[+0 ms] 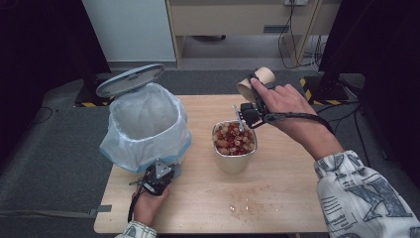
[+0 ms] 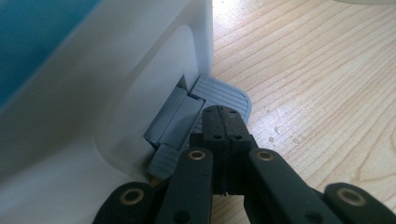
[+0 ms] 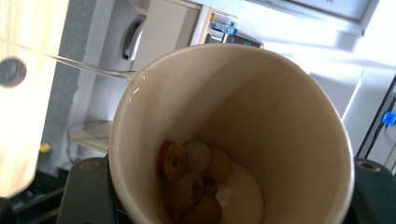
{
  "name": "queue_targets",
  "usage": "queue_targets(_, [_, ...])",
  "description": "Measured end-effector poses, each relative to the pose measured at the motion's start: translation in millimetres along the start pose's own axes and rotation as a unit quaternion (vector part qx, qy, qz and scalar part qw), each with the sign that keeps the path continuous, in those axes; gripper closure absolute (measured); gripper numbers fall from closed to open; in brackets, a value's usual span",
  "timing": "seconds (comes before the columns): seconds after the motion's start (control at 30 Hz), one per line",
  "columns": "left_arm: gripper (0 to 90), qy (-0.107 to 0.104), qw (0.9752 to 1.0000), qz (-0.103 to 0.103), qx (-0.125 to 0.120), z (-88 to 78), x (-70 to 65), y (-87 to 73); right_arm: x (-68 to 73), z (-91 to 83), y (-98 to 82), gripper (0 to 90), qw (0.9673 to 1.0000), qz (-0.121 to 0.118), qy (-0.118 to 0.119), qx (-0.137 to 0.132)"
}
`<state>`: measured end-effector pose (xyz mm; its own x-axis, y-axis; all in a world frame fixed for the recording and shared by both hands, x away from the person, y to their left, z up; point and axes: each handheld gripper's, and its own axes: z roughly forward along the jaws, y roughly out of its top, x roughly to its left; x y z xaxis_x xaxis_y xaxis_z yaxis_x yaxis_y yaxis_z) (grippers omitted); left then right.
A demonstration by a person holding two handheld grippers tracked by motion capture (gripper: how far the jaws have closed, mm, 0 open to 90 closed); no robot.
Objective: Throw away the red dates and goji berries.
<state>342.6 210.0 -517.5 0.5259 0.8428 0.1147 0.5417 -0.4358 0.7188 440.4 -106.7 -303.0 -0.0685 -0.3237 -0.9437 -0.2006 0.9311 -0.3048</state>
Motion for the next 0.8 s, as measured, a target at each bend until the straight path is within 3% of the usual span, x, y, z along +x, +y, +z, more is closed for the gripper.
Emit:
queue_targets(0.07, [89.2, 0.0, 1.0, 0.0, 0.0, 0.0, 0.1, 0.0, 5.8, 1.5, 3.3, 33.6, 0.9997, -0.022, 0.0, 0.0])
queue_targets(0.13, [89.3, 0.0, 1.0, 0.0, 0.0, 0.0, 0.1, 0.0, 7.8, 2.8, 4.5, 33.6, 0.9997, -0.025, 0.001, 0.001])
queue_targets(0.2, [89.3, 0.0, 1.0, 0.0, 0.0, 0.0, 0.2, 0.0, 7.0, 3.4, 4.5, 33.6, 0.9999, -0.015, 0.003, 0.003])
queue_targets(0.33, [89.3, 0.0, 1.0, 0.0, 0.0, 0.0, 0.1, 0.0, 8.2, 3.4, 5.8, 33.6, 0.9998, -0.021, 0.003, 0.0])
queue_targets(0.47, [89.3, 0.0, 1.0, 0.0, 0.0, 0.0, 0.0, 0.0, 3.3, 2.7, 3.3, 33.6, 1.0, 0.001, -0.001, -0.002])
queue_targets(0.73, [89.3, 0.0, 1.0, 0.0, 0.0, 0.0, 0.1, 0.0, 6.9, 4.2, 2.3, 33.6, 1.0, 0.001, 0.002, 0.004])
queue_targets(0.77, [89.3, 0.0, 1.0, 0.0, 0.001, -0.1, 0.1, 0.0, 13.3, 5.4, 6.1, 33.9, 0.9998, -0.019, 0.006, 0.005])
queue_targets(0.8, [89.2, 0.0, 1.0, 0.001, 0.001, -0.2, 0.0, 0.1, 22.8, 6.5, 11.7, 34.2, 0.9982, -0.053, 0.025, -0.006])
